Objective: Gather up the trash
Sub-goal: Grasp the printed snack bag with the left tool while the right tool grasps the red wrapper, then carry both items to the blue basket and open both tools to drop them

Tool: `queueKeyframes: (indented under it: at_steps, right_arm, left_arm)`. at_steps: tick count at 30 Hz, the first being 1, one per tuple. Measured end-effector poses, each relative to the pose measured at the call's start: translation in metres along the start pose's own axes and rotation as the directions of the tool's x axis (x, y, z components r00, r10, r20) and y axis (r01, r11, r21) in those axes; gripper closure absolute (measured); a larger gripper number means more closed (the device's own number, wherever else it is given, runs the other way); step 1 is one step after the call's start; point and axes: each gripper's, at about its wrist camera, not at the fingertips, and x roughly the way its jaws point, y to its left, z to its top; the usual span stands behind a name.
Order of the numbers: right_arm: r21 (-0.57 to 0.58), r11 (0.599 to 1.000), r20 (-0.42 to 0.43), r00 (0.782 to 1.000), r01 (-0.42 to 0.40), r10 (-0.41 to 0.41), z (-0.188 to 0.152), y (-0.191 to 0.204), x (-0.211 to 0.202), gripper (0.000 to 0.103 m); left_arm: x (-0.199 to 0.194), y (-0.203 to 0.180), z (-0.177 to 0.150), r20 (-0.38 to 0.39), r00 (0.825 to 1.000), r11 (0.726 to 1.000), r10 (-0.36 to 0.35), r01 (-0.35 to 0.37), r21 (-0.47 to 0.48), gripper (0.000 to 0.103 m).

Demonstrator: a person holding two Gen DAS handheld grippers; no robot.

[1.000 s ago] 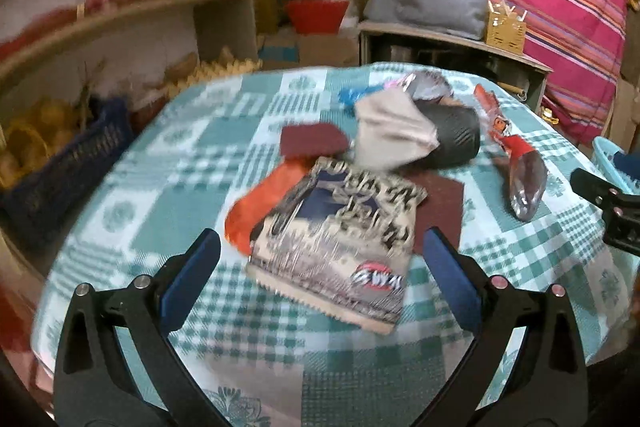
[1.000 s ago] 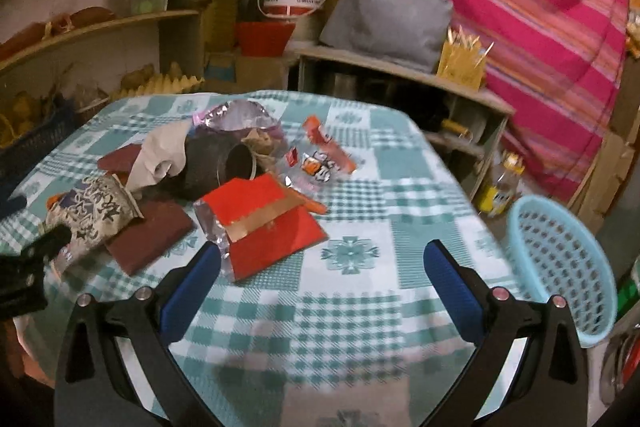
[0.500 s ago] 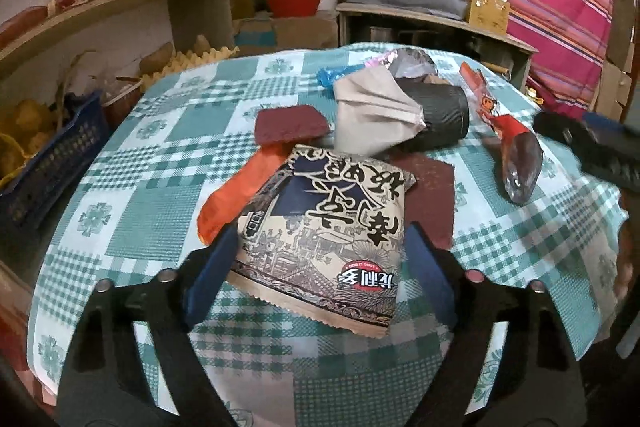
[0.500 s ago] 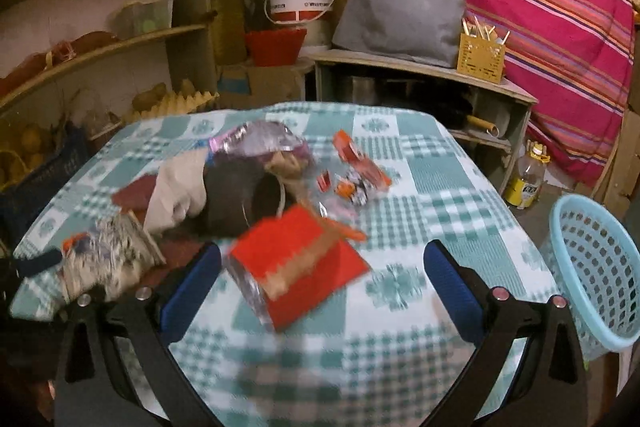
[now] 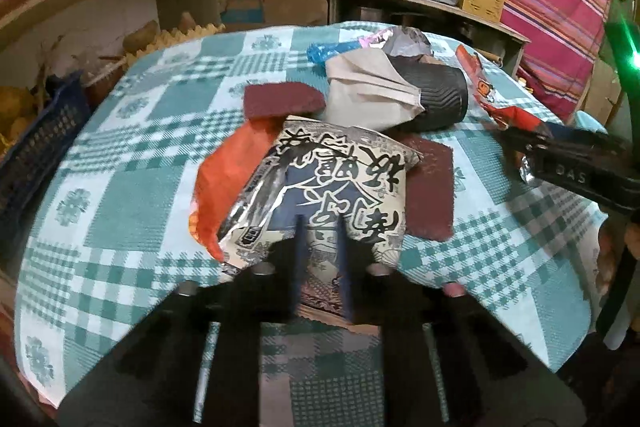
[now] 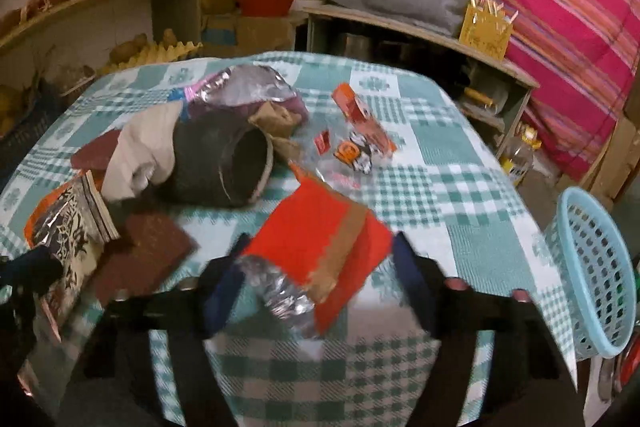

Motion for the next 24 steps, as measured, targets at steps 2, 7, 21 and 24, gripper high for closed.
queueKeyframes:
  at_steps: [2, 7, 21, 24]
  right_arm:
    - [0.012, 1.000, -0.015, 1.000, -0.019, 0.019, -0.003, -0.010, -0.001, 0.059]
    - [0.026, 0.997, -0.015, 0.997, -0.069, 0.069, -0.008, -0.026, -0.006, 0.075]
    - [0.060, 0.989, 0.048, 0.990, -0.134, 0.132, -0.016, -0.065, -0.028, 0.093]
    - [0.065, 0.988, 0.053, 0.990, -0.137, 0.133, -0.016, -0.072, -0.029, 0.093]
  left_arm:
    - [-0.001, -0.002, 0.000, 0.002, 1.000, 1.000, -0.004, 0.004, 0.002, 0.103]
    - [-0.005, -0.006, -0.001, 0.014, 1.000, 1.000, 0.003, -0.003, 0.009, 0.103]
    - [-0.030, -0.032, -0.012, 0.104, 0.992, 0.993, 0.067, -0.077, 0.094, 0.026]
    - [-0.019, -0.033, -0.011, 0.061, 0.994, 0.990, 0.095, -0.101, 0.103, 0.026]
